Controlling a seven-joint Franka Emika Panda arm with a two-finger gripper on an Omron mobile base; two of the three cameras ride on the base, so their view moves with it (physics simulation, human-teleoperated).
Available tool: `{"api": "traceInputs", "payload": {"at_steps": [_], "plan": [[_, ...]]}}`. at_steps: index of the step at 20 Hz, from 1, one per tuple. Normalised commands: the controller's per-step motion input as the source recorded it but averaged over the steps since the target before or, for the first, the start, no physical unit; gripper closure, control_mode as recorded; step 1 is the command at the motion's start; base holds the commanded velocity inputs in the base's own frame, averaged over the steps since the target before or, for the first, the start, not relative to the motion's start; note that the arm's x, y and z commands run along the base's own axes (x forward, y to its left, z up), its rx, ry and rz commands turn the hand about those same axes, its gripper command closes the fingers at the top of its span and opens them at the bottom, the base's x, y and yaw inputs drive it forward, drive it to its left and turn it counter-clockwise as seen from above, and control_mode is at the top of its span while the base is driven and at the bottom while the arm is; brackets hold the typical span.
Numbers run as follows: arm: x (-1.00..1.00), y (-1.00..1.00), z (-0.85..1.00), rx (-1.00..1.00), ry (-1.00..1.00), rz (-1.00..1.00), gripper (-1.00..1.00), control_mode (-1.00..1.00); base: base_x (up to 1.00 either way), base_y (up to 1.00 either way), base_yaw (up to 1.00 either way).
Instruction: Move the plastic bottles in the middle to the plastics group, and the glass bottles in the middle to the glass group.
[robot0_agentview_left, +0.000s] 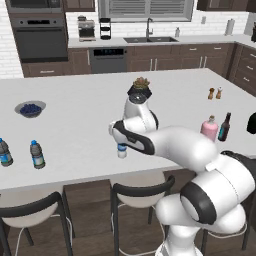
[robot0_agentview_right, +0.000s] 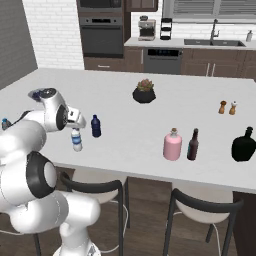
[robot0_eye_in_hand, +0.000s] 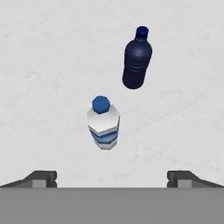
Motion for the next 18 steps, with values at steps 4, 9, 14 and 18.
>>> {"api": "traceInputs", "payload": {"at_steps": [4,9,14,18], "plan": [[0.38,0.00,-0.01,0.00,0.03,-0.05,-1.00,-1.00,0.00,0.00,0.00],[0.10,0.00,-0.30,0.00,0.03,0.00,-1.00,-1.00,0.00,0.00,0.00],[0.00,0.00,-0.39,0.00,0.00,0.00,-1.00,-1.00,0.00,0.00,0.00],[0.04,0.00,-0.16,0.00,0.00,0.00,-1.00,-1.00,0.00,0.00,0.00]]}}
